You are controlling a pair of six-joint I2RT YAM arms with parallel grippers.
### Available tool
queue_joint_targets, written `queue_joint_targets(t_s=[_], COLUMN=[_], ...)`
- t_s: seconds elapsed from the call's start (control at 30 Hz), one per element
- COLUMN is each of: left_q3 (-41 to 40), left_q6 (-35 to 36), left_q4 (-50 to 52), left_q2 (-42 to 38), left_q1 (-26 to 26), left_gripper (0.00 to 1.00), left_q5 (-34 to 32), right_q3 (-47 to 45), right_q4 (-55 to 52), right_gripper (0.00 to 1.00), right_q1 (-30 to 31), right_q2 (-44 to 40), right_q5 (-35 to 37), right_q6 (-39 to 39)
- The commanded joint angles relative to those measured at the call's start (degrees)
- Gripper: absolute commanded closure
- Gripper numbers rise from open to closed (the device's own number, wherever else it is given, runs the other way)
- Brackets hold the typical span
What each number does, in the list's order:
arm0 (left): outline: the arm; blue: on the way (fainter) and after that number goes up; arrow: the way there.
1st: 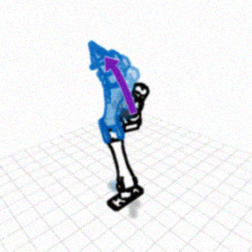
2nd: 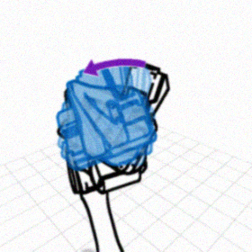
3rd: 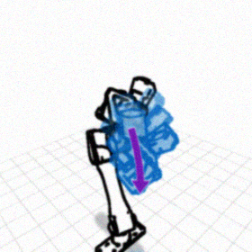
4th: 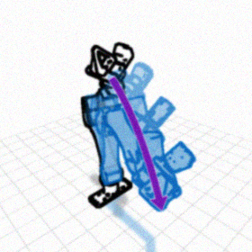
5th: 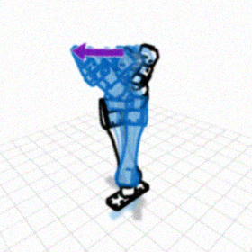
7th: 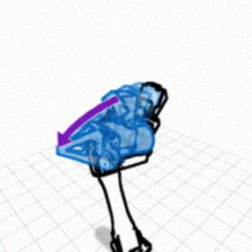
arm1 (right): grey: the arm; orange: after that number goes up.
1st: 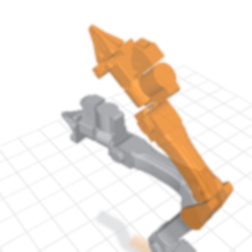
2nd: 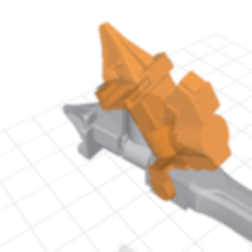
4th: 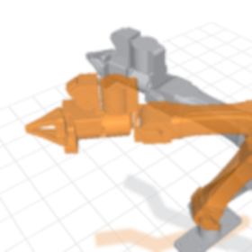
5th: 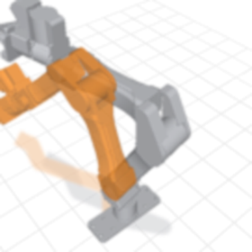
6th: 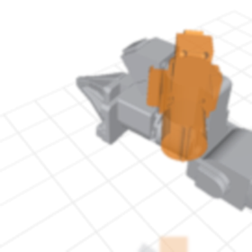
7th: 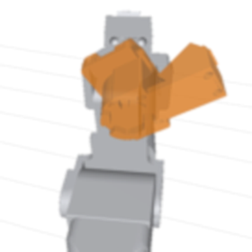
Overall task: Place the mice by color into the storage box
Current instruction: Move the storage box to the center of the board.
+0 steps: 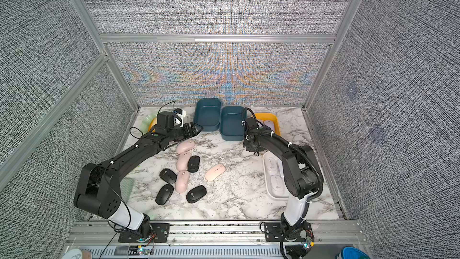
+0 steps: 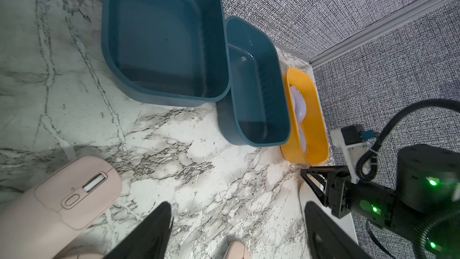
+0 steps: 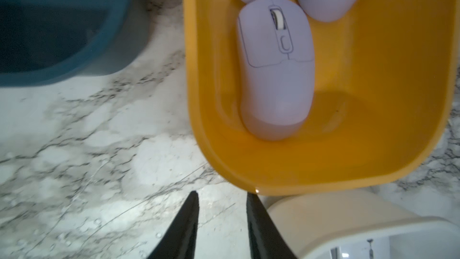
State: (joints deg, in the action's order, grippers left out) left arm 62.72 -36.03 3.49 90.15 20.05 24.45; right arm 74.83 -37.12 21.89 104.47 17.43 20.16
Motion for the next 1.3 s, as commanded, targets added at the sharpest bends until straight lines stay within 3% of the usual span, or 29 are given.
queue_joint_targets(t_s=[0.0,0.2,0.5,0.63,0.9,1.1,1.27], left_q3=[0.5,0.5,0.7,0.5,-0.2,-0.2,-0.1], left_q6=[0.6,0.8,0.8,0.5,-0.8,-0.9,-0.7], left_q4=[-0.4,-0.3,-0.2,-0.5,-1.4,-1.8,-1.6], left_q2=[-0.4,-0.4,-0.1,-0.3,-0.6,-0.7,-0.5], left_q1=[-0.1,-0.1,-0.1,-0.1,2.5,5.9,6.9], left_gripper=[0.15,0.15,0.15,0.15,0.15,0.15,0.15], left_q5=[0.4,0.4,0.6,0.7,2.5,3.5,3.4], right_q3=[2.6,8.8,15.9,9.7,-11.9,-24.3,-28.0], right_q4=[0.1,0.0,-4.2,-2.3,-0.3,-1.5,1.8], right_gripper=[0.64,0.64,0.63,0.61,0.54,0.54,0.57], right_q1=[-1.8,-4.7,-4.8,-2.3,3.9,4.6,4.8], right_q2=[1.7,6.7,9.9,1.7,-17.3,-29.7,-30.1], right_q5=[1.2,-2.2,1.0,2.2,8.2,5.3,-2.0], right_q6=[-1.1,-5.0,-6.5,-3.7,7.7,10.9,8.1])
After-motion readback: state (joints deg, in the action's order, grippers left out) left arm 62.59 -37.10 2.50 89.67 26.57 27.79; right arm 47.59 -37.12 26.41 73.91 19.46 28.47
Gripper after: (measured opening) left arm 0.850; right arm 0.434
